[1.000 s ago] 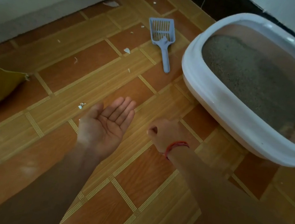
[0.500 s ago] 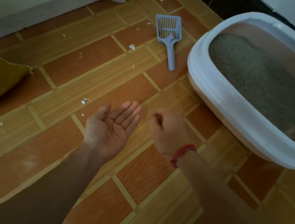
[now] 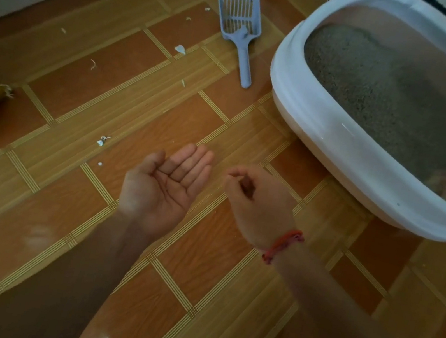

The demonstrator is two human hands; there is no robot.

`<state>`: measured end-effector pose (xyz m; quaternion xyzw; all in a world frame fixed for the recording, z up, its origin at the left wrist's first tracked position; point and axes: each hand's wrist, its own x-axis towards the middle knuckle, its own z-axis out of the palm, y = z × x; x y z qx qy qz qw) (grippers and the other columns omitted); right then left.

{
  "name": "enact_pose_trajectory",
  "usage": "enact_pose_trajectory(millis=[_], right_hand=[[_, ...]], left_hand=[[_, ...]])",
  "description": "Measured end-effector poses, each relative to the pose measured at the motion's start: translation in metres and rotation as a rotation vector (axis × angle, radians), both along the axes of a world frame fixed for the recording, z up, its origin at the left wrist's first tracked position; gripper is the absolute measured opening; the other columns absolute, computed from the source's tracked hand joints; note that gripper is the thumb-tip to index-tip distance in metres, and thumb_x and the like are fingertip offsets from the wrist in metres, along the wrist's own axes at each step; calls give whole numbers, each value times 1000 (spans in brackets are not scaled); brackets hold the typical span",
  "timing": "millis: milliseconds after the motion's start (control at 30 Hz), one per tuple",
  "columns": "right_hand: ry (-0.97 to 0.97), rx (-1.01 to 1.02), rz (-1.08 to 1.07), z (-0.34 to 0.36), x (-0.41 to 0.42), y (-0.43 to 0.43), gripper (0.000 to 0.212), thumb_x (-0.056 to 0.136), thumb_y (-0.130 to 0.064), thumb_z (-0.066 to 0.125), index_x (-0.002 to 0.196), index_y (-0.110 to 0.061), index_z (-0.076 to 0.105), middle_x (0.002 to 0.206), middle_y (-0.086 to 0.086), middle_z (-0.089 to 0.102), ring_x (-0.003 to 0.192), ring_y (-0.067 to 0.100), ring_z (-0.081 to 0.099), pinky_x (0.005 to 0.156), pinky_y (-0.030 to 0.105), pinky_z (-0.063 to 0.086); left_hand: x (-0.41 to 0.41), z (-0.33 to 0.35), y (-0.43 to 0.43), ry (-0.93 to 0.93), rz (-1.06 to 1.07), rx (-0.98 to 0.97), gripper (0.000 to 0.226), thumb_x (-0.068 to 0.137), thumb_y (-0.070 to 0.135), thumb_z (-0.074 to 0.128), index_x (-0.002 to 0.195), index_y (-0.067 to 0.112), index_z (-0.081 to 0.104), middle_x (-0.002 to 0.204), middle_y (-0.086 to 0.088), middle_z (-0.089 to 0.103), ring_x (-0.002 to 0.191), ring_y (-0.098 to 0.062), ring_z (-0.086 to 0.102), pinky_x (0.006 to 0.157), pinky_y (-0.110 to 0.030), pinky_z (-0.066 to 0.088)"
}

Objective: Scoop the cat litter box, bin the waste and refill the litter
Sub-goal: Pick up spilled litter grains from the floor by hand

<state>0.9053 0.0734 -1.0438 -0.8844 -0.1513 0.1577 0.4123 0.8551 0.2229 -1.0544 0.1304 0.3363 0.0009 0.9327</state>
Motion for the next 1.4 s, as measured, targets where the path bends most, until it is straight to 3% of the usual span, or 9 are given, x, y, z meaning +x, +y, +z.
enact_pose_trajectory(millis=[100,233,567,933,1200,1267,1400], right_hand=[[39,-171,58,-16,1,-14,15,94,-29,57,82,-30,66,67,-14,61,64,-2,57,56,10,44],[-17,-293,198,-41,-8,-18,13,93,-27,60,91,-27,73,89,-12,65,79,2,59,74,16,50],[-130,-323,232,-54,-15,-9,7,91,-30,63,89,-26,69,89,-9,63,74,9,59,69,31,55],[-123,-433,308,-46,-17,-4,19,98,-32,48,99,-20,63,98,-4,60,77,17,62,73,38,54],[-130,-113,239,-7,-34,19,14,96,-31,53,88,-22,60,78,-11,52,67,8,50,63,28,47],[-130,-71,255,2,-39,27,13,96,-30,53,89,-21,59,83,-7,58,73,11,55,66,31,49],[-95,-113,283,7,-42,35,14,96,-34,51,96,-22,59,101,-3,64,89,19,62,76,42,52]], left_hand=[[-1,-4,6,2,46,-10,63,105,30,28,89,-5,77,115,-18,71,104,-31,70,89,-42,56],[-1,-7,9,-6,84,-28,62,105,30,28,91,-6,76,116,-18,70,105,-32,70,90,-43,56],[-2,-10,9,-12,71,-32,63,105,31,26,94,-5,76,119,-17,70,108,-30,69,93,-42,54],[-7,-9,12,26,62,-2,60,106,33,25,104,-4,73,119,-17,69,107,-30,69,92,-42,55],[-11,-12,0,73,16,-18,64,105,34,26,96,-6,76,118,-18,69,106,-30,69,94,-40,54],[-12,-12,-9,93,-51,-14,60,105,35,28,103,-4,74,119,-17,70,106,-27,70,97,-39,49],[-14,-10,-21,84,-173,13,50,104,35,31,121,-1,61,118,-14,70,109,-25,68,93,-38,55]])
